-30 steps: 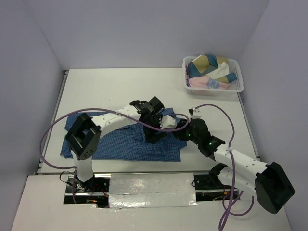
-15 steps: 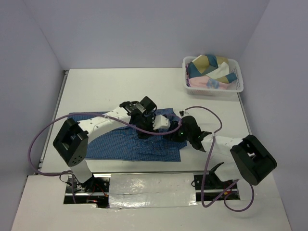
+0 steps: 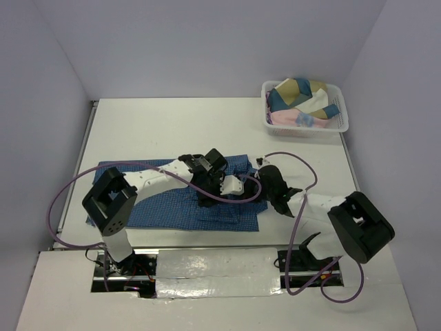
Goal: Fold and stack the long sleeve shirts
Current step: Fold the shirt
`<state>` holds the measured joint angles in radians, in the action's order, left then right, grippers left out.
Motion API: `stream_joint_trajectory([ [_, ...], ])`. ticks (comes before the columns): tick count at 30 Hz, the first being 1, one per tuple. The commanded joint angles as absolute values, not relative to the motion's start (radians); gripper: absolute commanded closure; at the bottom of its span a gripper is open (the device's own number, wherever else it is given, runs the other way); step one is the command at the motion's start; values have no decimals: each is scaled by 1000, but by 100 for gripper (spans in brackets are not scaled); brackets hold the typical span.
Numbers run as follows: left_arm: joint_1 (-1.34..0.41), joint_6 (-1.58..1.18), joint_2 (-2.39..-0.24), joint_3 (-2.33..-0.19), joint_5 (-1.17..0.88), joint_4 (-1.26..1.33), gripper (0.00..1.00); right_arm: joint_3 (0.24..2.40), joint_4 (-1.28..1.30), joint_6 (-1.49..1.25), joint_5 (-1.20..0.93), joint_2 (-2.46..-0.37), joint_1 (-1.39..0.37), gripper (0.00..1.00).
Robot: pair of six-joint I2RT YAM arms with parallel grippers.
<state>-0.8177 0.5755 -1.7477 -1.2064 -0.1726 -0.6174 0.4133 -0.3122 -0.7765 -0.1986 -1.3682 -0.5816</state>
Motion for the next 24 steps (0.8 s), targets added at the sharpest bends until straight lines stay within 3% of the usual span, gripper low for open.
stream_joint_trajectory([
  [1,-787,609,-1674,-1242,-225,-636,30,422,-281,-767,-170,-1248,-587,100],
  [7,-680,643,-1635,-1325,-325,-729,27,413,-160,-770,-133,-1079,-630,100],
  [16,-578,684,-1647,-1371,-356,-805,24,402,-101,-773,-138,-1101,-634,99],
  [22,-580,687,-1677,-1368,-403,-830,23,422,-135,-758,-132,-1227,-630,83],
  [24,-580,689,-1683,-1371,-433,-842,23,428,-127,-753,-130,-1255,-630,68],
])
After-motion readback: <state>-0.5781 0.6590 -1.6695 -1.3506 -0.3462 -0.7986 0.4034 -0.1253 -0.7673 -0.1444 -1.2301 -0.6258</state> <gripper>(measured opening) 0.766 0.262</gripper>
